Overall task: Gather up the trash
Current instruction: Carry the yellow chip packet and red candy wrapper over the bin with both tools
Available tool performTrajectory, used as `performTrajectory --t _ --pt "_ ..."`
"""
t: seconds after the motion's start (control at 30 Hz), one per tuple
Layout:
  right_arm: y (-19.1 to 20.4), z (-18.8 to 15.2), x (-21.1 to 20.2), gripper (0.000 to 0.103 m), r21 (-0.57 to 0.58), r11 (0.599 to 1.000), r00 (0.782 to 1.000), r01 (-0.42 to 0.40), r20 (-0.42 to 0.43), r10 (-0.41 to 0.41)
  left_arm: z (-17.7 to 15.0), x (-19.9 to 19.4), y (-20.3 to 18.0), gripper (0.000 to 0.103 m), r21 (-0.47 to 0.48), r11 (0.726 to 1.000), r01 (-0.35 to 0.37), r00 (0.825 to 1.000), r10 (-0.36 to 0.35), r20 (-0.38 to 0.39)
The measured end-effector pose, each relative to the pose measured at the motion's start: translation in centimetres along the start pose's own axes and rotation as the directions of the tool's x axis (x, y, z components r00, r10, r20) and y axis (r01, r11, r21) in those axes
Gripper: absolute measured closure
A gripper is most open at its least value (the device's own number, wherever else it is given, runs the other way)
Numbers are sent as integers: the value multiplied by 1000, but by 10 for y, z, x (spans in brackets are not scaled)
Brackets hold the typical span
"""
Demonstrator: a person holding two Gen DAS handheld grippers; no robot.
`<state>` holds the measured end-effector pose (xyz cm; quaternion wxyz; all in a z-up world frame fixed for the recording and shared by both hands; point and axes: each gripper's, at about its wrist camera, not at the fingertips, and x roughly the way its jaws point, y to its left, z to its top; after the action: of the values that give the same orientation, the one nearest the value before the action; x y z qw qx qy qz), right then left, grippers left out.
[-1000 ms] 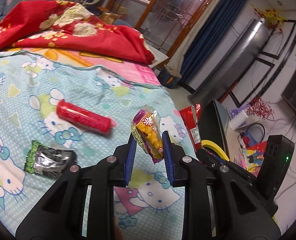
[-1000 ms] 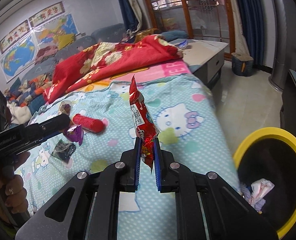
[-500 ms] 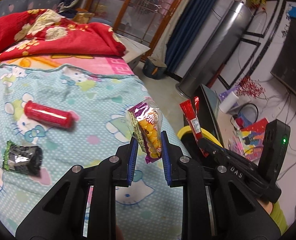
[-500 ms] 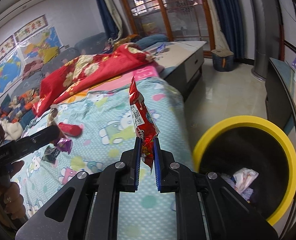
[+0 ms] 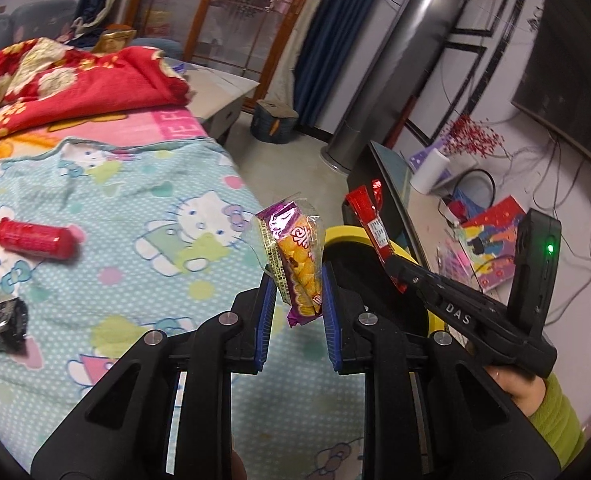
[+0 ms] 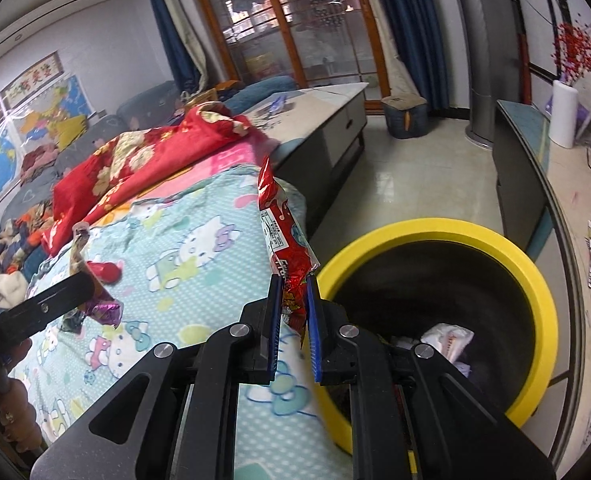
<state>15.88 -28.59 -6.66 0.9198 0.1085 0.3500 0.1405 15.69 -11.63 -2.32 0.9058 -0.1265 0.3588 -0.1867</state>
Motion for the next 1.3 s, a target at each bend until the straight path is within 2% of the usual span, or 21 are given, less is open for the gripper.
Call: performTrajectory --t 0.4,0.87,1.3 --pt "-39 -6 -13 91 57 997 998 60 12 -61 -9 20 -47 87 109 993 52 998 -48 -35" --pt "-86 -12 -24 91 142 979 988 149 11 -152 -24 48 -81 87 184 978 99 993 -84 -87" --pt "-121 -22 -25 89 227 959 985 172 -16 -173 -40 84 -107 87 255 959 123 985 -87 -149"
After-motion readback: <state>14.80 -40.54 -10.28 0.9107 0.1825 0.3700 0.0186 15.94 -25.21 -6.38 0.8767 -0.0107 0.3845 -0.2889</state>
